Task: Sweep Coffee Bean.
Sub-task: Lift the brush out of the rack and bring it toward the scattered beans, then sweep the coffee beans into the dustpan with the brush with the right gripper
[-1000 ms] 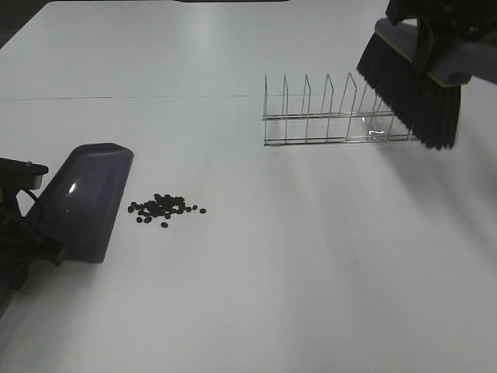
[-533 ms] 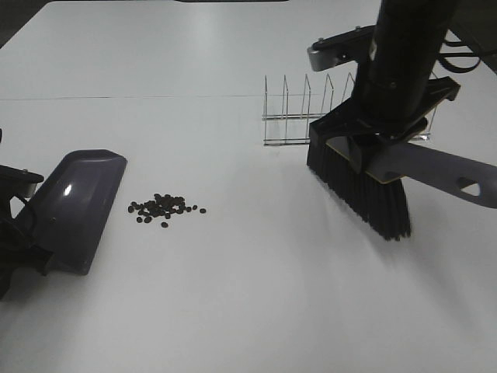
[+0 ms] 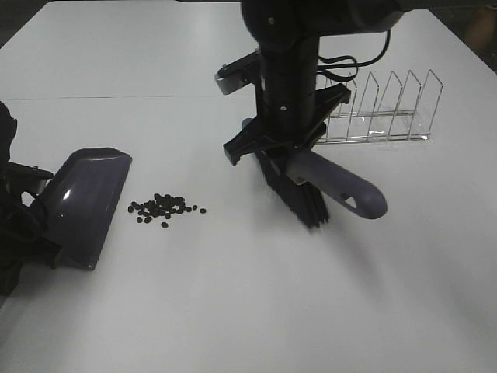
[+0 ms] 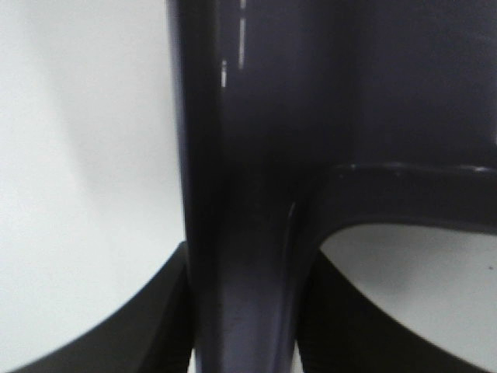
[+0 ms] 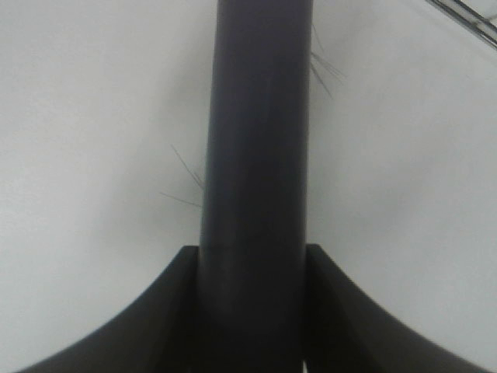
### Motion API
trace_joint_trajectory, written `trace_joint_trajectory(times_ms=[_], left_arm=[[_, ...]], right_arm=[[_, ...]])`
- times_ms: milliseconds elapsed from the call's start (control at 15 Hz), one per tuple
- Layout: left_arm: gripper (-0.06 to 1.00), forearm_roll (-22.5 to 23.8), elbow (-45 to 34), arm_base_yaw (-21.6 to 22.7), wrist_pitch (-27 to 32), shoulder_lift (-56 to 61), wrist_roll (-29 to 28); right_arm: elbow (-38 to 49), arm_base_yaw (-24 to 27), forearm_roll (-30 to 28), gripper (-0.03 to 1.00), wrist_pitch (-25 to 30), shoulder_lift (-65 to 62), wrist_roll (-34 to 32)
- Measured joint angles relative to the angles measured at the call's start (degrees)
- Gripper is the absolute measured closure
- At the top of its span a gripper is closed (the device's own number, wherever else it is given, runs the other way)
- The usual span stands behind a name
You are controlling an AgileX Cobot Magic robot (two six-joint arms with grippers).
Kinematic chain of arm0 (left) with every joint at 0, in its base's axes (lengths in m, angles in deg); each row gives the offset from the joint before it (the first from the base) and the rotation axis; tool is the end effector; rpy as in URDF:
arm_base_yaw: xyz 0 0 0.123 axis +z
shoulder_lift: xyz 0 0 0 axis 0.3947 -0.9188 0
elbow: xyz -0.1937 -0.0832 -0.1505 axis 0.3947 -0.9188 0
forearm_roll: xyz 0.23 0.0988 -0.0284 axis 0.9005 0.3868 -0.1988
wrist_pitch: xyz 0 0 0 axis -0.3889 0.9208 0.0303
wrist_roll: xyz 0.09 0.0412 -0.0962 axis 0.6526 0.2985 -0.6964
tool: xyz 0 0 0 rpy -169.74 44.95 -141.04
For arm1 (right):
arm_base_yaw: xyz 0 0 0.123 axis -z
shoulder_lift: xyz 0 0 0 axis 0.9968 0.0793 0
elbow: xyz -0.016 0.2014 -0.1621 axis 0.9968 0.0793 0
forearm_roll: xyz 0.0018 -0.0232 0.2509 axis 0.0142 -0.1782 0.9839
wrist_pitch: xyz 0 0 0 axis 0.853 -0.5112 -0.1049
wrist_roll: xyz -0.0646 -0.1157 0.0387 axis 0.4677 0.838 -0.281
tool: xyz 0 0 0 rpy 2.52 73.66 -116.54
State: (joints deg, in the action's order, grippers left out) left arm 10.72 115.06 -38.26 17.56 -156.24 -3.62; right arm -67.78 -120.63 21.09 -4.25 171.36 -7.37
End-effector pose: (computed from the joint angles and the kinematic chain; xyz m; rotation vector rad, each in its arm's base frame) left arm 0.2697 -0.0485 0.0265 -0.2043 -2.9439 -0.3055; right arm 0.3675 0.2211 0.0983 -0.7003 2.8681 -0.2566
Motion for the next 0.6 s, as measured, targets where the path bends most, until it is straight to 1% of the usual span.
trace_joint_trajectory(times_ms=[133, 267, 467, 533, 600], left_arm=[[0.61, 0.17, 0.17, -0.92, 0.40, -0.23, 0.17], [0.61, -0.06, 0.17, -1.09, 0.34, -0.23, 0.29], [0.61, -0.23, 0.17, -1.09, 0.23, -0.23, 0.69], [0.61, -1.09, 0.17, -1.09, 0.06, -0.23, 1.89], [0.61, -1.49, 0.17, -1.09, 0.06, -0.23, 2.18]], right_arm=[[-4.24, -2.58, 0.11, 0.65, 0.40, 3.09, 0.00], [-7.22, -3.90, 1.72, 0.65, 0.40, 5.10, 0.06], [-11.97, -4.58, 7.96, 0.65, 0.29, 8.88, 2.18], [-13.64, -4.58, 12.72, 0.65, -0.69, 10.54, 3.55], [-13.87, -4.58, 13.92, 0.65, -0.80, 10.77, 3.72]])
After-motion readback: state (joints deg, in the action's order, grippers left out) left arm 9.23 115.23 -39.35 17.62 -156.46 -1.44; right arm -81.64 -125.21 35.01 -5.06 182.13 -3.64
